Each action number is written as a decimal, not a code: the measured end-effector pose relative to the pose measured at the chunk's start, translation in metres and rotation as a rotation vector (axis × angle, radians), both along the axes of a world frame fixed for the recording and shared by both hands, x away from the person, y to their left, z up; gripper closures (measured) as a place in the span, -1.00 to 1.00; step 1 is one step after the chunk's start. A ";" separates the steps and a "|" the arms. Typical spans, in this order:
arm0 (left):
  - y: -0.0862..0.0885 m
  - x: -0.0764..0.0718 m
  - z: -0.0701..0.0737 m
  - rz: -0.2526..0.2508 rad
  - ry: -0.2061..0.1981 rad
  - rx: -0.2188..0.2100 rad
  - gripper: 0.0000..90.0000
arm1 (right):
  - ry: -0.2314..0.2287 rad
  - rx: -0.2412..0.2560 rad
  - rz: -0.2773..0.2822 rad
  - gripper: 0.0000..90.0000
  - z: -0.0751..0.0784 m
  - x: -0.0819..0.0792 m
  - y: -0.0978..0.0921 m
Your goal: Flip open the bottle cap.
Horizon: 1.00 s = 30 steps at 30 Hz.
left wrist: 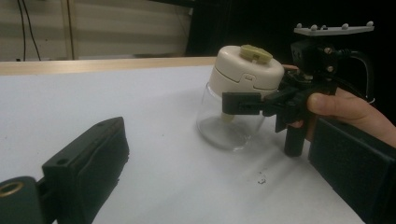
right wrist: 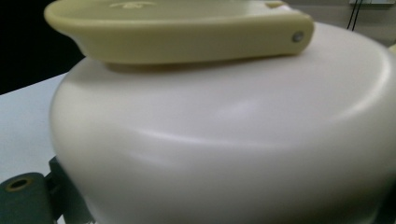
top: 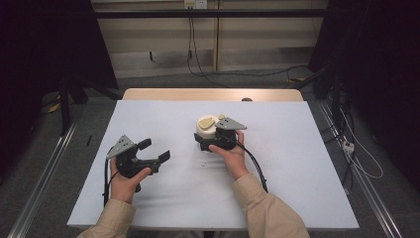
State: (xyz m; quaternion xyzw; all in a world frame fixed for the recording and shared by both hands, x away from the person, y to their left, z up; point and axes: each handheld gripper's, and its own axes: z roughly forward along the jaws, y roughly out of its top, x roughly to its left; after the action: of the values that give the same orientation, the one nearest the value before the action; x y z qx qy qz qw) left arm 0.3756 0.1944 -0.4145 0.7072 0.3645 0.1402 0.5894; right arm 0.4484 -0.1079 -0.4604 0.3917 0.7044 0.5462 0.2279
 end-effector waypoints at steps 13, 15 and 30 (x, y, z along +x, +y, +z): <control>-0.017 0.014 0.002 -0.027 -0.003 0.028 -0.59 | 0.003 -0.001 0.004 -0.86 0.000 0.000 0.000; -0.020 0.016 0.004 -0.036 -0.004 0.026 -0.49 | 0.003 0.000 0.005 -0.86 0.000 0.000 0.000; -0.042 0.032 0.016 -0.089 0.024 0.054 0.19 | 0.008 -0.003 0.007 -0.86 0.001 0.000 0.000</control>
State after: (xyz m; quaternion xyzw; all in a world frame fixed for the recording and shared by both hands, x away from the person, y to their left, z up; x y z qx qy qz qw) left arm 0.4075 0.1524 -0.3982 0.7399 0.3359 0.1153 0.5714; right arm 0.4488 -0.1083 -0.4597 0.3912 0.7076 0.5444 0.2235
